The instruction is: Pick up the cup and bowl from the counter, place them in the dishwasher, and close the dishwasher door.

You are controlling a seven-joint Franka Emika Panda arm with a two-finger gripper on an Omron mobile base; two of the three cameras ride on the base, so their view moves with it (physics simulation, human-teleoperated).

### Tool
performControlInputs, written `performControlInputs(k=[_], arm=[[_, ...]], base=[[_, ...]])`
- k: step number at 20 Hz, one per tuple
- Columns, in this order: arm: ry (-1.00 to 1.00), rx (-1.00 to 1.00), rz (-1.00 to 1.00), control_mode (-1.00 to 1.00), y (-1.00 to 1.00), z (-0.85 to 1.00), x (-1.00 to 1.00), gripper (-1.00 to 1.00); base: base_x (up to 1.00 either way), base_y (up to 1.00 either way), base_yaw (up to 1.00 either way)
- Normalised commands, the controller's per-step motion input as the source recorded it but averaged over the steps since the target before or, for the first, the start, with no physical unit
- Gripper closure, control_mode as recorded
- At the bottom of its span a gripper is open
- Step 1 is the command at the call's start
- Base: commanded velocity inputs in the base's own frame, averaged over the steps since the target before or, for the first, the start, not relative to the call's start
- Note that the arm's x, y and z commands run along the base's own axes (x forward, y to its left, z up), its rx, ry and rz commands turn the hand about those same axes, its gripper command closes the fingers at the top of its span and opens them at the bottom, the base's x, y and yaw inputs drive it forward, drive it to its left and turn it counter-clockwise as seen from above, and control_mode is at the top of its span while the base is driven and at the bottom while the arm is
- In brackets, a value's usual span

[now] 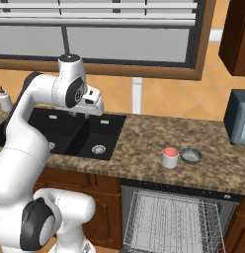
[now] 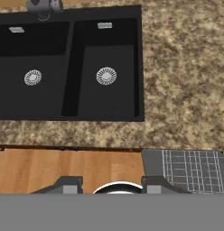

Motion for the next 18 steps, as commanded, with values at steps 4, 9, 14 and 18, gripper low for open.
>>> performControlInputs(k=[4,9,14,18], arm=[[0.00,0.00,0.00,-1.00,0.00,-0.02,0.00,-1.00],[0.00,0.00,0.00,-1.00,0.00,-0.02,0.00,-1.00],[0.00,0.00,0.00,-1.00,0.00,0.00,0.00,-1.00],[0.00,0.00,0.00,-1.00,-0.06,-0.01,0.00,-1.00]], base=[[0.00,0.00,0.00],[0.00,0.00,0.00],[0.00,0.00,0.00],[0.00,0.00,0.00]])
